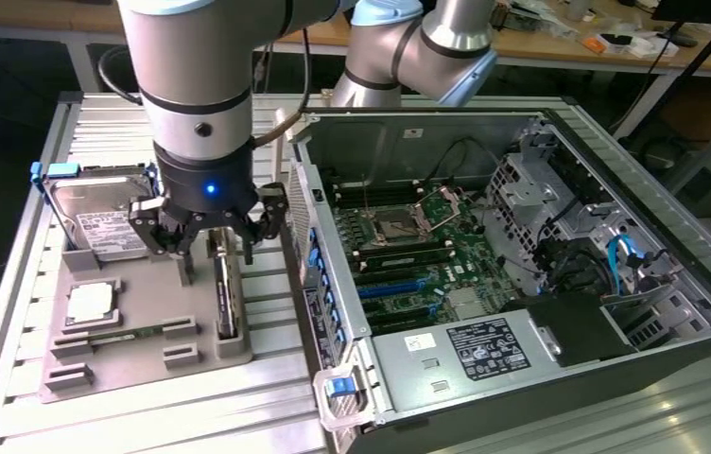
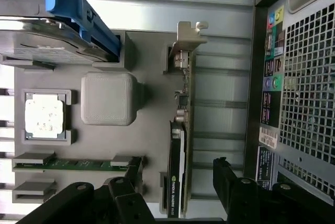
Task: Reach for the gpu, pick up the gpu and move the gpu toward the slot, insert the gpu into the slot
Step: 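Pick up the gpu and move the gpu toward the slot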
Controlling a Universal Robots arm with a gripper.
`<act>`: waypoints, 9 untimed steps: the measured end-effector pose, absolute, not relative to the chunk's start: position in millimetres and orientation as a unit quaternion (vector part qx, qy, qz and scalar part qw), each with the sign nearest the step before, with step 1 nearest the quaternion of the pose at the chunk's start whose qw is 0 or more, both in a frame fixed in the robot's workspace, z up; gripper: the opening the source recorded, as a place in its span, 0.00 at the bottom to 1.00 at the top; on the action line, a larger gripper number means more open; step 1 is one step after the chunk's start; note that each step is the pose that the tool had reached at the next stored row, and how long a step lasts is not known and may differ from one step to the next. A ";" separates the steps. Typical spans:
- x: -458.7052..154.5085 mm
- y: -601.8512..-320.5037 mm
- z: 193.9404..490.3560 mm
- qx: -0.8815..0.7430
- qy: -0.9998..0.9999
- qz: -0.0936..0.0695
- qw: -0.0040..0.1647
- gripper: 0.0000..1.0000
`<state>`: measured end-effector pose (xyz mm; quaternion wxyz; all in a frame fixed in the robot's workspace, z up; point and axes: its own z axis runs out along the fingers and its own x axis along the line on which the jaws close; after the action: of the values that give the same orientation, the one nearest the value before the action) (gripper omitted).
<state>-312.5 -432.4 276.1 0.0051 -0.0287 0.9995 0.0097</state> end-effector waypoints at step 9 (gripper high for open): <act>-311.7 -435.1 260.1 -0.029 1.000 0.010 0.006 0.66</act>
<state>-311.7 -435.1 260.1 0.0057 -0.0286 0.9995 0.0097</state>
